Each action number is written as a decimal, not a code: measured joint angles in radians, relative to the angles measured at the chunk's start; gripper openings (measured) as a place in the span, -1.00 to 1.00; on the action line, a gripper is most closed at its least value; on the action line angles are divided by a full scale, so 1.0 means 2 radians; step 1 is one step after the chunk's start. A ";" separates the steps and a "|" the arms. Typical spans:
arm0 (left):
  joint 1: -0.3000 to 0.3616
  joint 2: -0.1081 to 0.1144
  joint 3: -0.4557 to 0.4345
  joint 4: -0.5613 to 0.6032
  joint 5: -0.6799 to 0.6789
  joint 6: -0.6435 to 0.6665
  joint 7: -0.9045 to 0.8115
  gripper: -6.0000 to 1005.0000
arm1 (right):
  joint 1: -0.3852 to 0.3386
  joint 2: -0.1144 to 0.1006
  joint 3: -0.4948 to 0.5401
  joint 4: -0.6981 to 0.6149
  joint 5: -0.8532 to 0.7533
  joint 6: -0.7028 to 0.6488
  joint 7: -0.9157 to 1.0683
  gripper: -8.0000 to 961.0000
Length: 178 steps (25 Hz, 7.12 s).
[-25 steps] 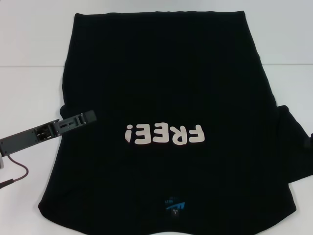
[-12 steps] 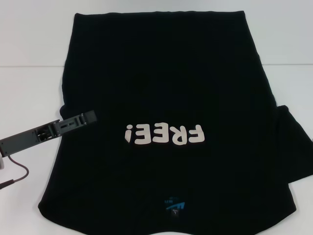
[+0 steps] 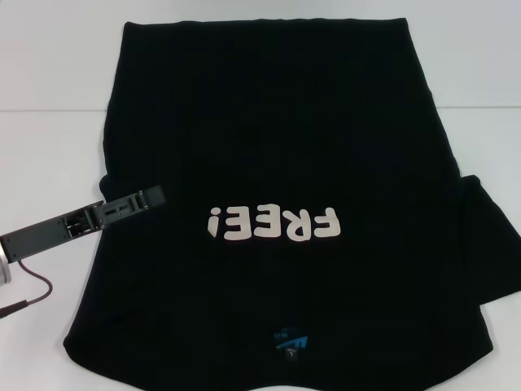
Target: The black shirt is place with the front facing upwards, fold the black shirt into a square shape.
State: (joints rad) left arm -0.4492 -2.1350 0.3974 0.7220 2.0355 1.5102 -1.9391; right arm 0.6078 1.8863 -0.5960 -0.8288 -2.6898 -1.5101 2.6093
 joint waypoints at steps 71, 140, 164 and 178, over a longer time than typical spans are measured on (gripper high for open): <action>-0.002 0.002 0.000 -0.007 -0.006 -0.014 0.001 0.89 | 0.003 0.041 -0.010 0.011 -0.004 0.086 -0.038 -0.04; 0.004 0.003 -0.034 -0.011 -0.015 0.002 0.005 0.89 | -0.008 0.048 0.043 -0.033 0.031 0.086 -0.028 -0.89; 0.008 0.004 -0.052 -0.012 -0.050 0.024 0.008 0.89 | 0.004 0.065 -0.004 -0.077 0.112 0.020 -0.019 -0.83; 0.008 0.007 -0.064 -0.012 -0.052 0.024 0.008 0.89 | 0.071 0.058 -0.033 0.089 0.121 0.091 -0.064 -0.79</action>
State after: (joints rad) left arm -0.4325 -2.1219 0.2699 0.6977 1.9311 1.5585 -1.9235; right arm 0.7489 2.0032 -0.6628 -0.6504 -2.4483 -1.3286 2.4821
